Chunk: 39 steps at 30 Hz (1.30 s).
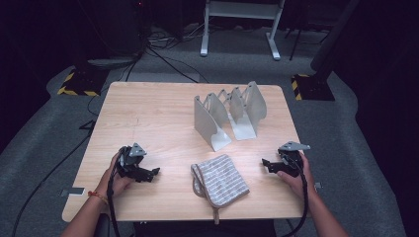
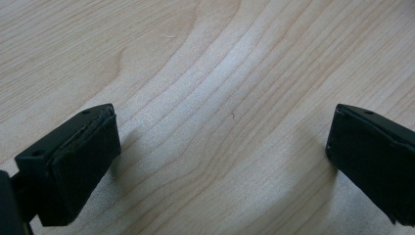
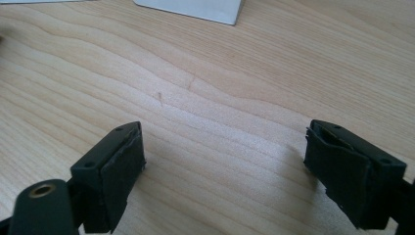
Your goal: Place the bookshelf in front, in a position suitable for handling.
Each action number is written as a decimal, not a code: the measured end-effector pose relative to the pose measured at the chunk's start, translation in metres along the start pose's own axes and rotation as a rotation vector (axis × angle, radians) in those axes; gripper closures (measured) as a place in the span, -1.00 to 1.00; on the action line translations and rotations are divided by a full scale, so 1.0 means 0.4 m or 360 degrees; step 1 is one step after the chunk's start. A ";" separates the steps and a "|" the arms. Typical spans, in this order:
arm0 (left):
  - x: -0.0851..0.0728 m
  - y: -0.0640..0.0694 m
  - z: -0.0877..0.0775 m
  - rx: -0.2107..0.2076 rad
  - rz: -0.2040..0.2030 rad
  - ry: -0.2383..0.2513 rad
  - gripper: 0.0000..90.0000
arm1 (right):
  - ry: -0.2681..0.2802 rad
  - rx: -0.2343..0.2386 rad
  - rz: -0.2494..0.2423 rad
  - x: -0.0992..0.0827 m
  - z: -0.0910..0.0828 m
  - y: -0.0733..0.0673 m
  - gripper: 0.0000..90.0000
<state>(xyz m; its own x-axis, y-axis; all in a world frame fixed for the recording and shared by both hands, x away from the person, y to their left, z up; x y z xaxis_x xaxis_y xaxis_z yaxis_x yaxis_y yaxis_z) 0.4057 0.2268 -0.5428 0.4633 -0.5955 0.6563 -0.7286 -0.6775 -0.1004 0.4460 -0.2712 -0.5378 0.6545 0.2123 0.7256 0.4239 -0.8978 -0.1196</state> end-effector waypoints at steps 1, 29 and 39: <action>0.000 0.000 0.000 0.0000 0.0000 0.0000 -1.00 | -0.0001 0.0000 -0.0001 0.000 0.000 0.001 -0.66; -0.007 0.002 -0.007 -0.0059 0.0063 0.0005 -0.99 | 0.0080 0.0348 -0.0439 0.038 -0.085 -0.244 -0.32; 0.006 0.002 -0.012 -0.0018 0.0057 -0.0006 -0.79 | 0.0144 0.0190 -0.0275 0.073 -0.066 -0.144 -0.21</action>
Point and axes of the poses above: each handheld gripper's, and its own axes: z roughly forward along the jaws, x roughly out of its top, y roughly to its right, the point moved 5 cm from there along z, roughly forward along the jaws, and after that the axes turned 10 degrees about z, right-handed, at the moved point
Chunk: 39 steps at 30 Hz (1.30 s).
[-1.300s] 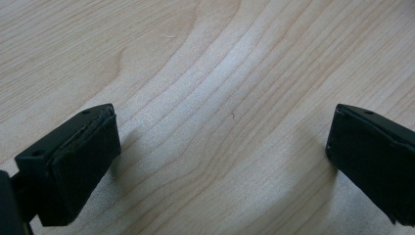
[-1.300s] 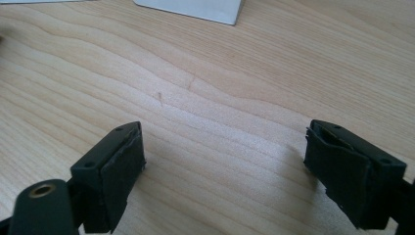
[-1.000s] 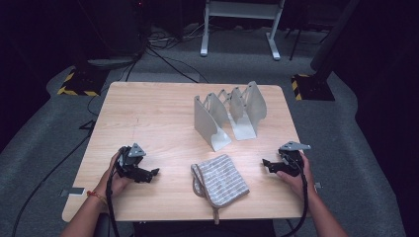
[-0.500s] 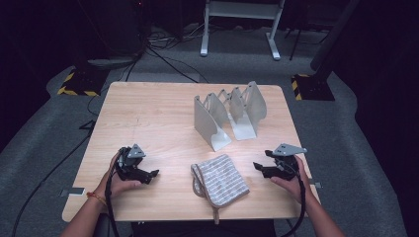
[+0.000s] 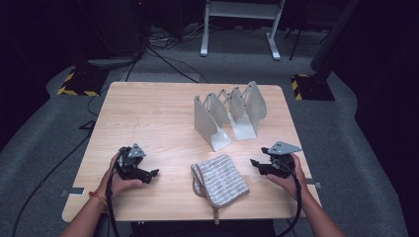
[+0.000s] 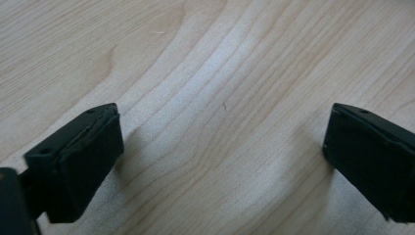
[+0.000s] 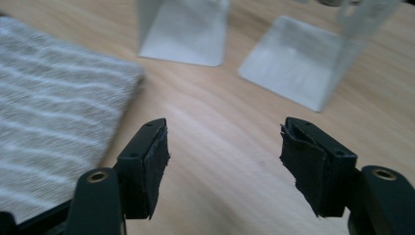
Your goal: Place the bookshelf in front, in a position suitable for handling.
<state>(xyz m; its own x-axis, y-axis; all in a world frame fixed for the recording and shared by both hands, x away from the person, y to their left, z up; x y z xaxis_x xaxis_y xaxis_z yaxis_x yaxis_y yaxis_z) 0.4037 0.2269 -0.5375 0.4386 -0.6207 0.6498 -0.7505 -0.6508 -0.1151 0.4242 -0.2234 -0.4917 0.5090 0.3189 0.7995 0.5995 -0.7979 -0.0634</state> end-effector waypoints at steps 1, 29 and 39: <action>0.010 0.004 -0.002 0.0011 0.0022 -0.0002 -0.53 | 0.0037 -0.0018 0.0056 0.015 -0.007 0.027 -0.20; 0.064 0.061 0.031 -0.0019 0.0178 -0.0016 -0.56 | 0.0198 -0.0316 0.0106 0.242 0.100 0.181 0.47; 0.072 0.064 0.034 -0.0013 0.0181 0.0001 -0.56 | 0.0171 -0.0325 0.0138 0.256 0.117 0.192 0.86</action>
Point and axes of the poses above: each handheld gripper's, and its own axes: z roughly forward along the jaws, x roughly out of its top, y roughly to its right, the point moved 5 cm from there along z, roughly forward along the jaws, and after that the axes turned 10 degrees about z, right-handed, at the moved point
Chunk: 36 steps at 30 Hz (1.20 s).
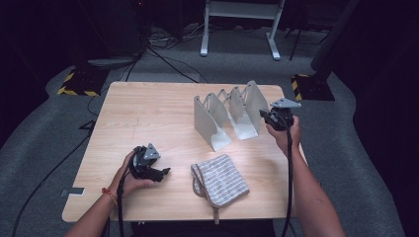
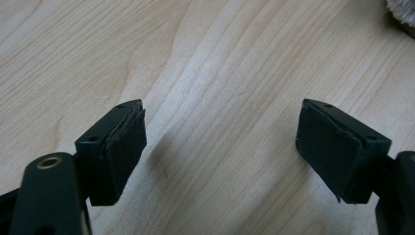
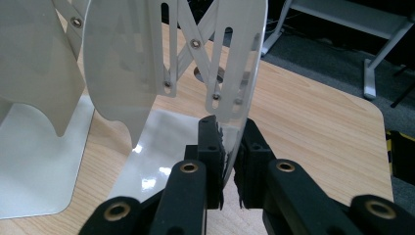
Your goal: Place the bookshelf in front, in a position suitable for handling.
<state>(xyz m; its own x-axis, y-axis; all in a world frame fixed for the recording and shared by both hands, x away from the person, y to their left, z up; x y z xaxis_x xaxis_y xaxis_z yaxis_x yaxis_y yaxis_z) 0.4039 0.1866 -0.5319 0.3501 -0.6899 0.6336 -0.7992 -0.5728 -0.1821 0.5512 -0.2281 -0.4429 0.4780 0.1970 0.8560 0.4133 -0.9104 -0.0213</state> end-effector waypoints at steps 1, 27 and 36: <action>0.002 0.000 0.000 0.0001 0.0000 0.0002 -0.56 | -0.0005 0.0013 0.0013 -0.001 -0.001 0.000 0.87; 0.028 -0.006 -0.003 0.0092 0.0008 0.0021 -0.54 | -0.0040 0.0059 0.0016 -0.033 -0.050 -0.156 0.72; 0.071 0.007 0.015 0.0133 0.0002 0.0011 -0.54 | -0.0056 0.0138 -0.0030 -0.051 -0.078 -0.229 0.56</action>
Point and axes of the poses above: each handheld gripper's, and its own axes: z roughly forward along the jaws, x roughly out of its top, y roughly to its right, the point moved 5 cm from there along z, roughly forward along the jaws, and after that the axes turned 10 degrees about z, right-handed, at the moved point
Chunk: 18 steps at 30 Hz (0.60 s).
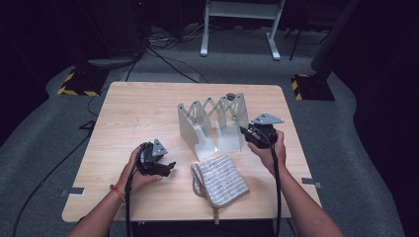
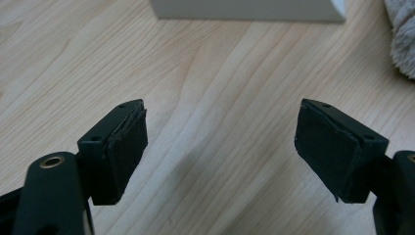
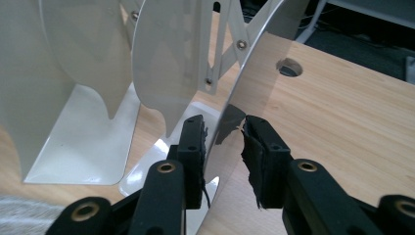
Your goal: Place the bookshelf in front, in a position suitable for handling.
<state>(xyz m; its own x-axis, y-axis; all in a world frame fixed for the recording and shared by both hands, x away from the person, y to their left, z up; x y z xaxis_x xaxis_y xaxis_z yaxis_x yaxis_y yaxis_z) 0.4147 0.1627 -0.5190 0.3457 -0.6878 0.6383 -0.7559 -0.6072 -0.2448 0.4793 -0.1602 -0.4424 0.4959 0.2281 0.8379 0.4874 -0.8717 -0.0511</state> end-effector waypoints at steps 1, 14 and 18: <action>0.009 0.000 0.006 0.0003 -0.0019 0.0018 -0.55 | 0.0000 0.0029 -0.0007 -0.006 -0.007 -0.011 0.55; 0.085 0.016 0.021 0.0038 -0.0105 0.0209 -0.63 | 0.0004 0.0121 -0.0072 -0.027 -0.034 -0.061 0.45; 0.102 0.021 0.041 0.0099 -0.0112 0.0212 -0.63 | 0.0009 0.0176 -0.0076 -0.031 -0.042 -0.070 0.47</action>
<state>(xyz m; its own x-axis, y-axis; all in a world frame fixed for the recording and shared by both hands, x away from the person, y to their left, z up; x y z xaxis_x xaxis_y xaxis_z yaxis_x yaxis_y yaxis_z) 0.4314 0.1232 -0.5070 0.3166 -0.5863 0.7456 -0.6950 -0.6784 -0.2383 0.4475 -0.1460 -0.4422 0.4662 0.2654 0.8440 0.5869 -0.8065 -0.0706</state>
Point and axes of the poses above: each handheld gripper's, and its own axes: z roughly forward along the jaws, x roughly out of its top, y roughly to its right, the point moved 5 cm from there along z, roughly forward along the jaws, and after that the axes turned 10 degrees about z, right-handed, at the moved point
